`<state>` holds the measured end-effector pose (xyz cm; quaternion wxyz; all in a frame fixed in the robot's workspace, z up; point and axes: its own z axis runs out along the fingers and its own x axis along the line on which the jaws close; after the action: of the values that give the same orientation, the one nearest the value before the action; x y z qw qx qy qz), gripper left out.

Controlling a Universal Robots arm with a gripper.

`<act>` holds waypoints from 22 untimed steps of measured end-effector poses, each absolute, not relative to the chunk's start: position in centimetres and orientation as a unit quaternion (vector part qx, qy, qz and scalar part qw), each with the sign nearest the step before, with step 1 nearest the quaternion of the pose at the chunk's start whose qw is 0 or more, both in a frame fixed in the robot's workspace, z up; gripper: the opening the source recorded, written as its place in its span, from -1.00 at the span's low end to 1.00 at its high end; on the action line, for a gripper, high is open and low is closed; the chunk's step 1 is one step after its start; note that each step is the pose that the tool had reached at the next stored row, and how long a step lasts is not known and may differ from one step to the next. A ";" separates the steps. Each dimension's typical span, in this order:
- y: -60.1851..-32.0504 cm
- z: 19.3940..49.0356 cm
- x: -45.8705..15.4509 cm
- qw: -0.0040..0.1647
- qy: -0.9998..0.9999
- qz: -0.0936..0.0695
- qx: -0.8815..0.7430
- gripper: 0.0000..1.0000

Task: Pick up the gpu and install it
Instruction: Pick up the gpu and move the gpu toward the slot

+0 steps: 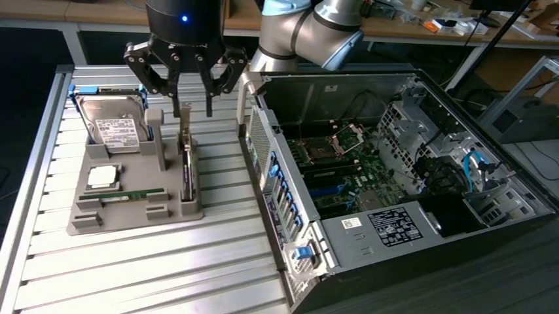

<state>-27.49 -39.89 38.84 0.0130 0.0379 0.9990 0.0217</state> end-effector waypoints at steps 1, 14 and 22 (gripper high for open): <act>-39.9 38.7 -27.5 0.013 0.999 0.022 0.038 -0.04; -39.9 38.1 -27.6 0.013 0.999 0.022 0.038 -0.04; -39.9 37.9 -27.7 0.013 0.999 0.022 0.038 -0.04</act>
<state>-27.69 -39.89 37.91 0.0131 0.0379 0.9990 0.0217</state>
